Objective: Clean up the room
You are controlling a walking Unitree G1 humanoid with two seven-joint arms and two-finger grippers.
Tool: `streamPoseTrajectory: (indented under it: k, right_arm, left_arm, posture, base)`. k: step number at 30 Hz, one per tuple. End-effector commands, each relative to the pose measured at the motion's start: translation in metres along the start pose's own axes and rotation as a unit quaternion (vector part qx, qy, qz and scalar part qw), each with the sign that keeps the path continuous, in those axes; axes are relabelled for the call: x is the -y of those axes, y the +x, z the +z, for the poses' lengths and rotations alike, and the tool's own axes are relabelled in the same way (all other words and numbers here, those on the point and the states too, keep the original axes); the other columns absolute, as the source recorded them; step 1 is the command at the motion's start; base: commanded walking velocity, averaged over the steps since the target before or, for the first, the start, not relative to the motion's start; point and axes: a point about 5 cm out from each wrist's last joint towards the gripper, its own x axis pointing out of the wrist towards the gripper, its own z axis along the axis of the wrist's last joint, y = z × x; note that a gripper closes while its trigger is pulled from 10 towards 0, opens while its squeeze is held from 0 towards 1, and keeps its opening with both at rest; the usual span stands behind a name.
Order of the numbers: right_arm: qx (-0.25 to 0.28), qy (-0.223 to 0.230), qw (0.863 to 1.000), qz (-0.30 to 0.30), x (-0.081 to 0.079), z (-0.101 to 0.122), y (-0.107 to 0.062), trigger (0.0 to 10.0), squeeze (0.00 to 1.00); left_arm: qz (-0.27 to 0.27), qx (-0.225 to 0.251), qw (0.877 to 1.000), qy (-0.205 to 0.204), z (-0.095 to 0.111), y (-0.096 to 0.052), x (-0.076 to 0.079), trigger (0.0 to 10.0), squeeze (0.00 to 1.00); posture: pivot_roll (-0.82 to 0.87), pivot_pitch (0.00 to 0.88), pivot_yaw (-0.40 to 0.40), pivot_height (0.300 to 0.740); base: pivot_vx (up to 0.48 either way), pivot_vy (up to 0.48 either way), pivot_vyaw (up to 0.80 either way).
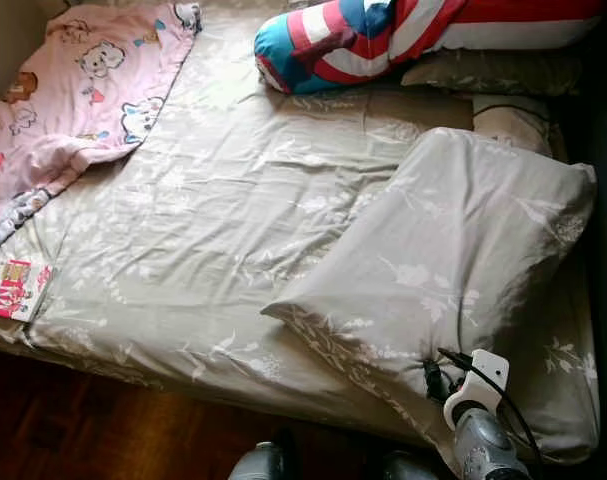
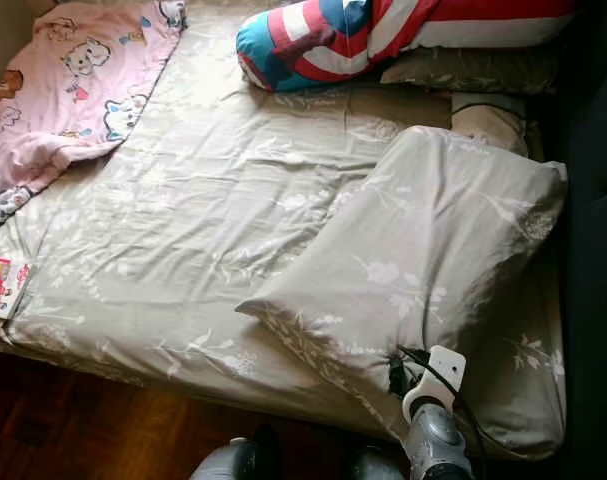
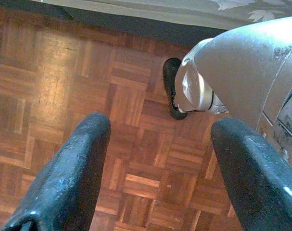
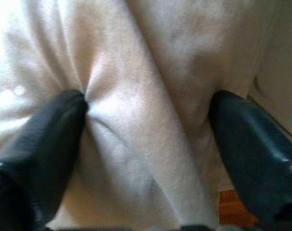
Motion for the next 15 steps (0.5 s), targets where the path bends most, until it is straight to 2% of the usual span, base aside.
streamPoseTrajectory:
  k: [1,15]
  right_arm:
    - [-0.056,-0.004,0.998,0.005,-0.0018,-0.0283,-0.0072,0.0,0.0]
    - [-0.071,0.0,0.997,0.017,-0.0059,-0.0382,-0.0104,0.0,0.0]
  left_arm:
    - [0.011,-0.025,1.0,-0.013,-0.0169,-0.0115,-0.0029,10.0,0.0]
    - [0.014,-0.019,1.0,-0.02,-0.0148,-0.0099,-0.0024,10.0,0.0]
  posture:
    - [0.15,0.372,0.132,0.74]
    - [0.14,0.359,0.12,0.74]
  base:
    - [0.0,0.0,0.0]
    - [0.0,0.0,0.0]
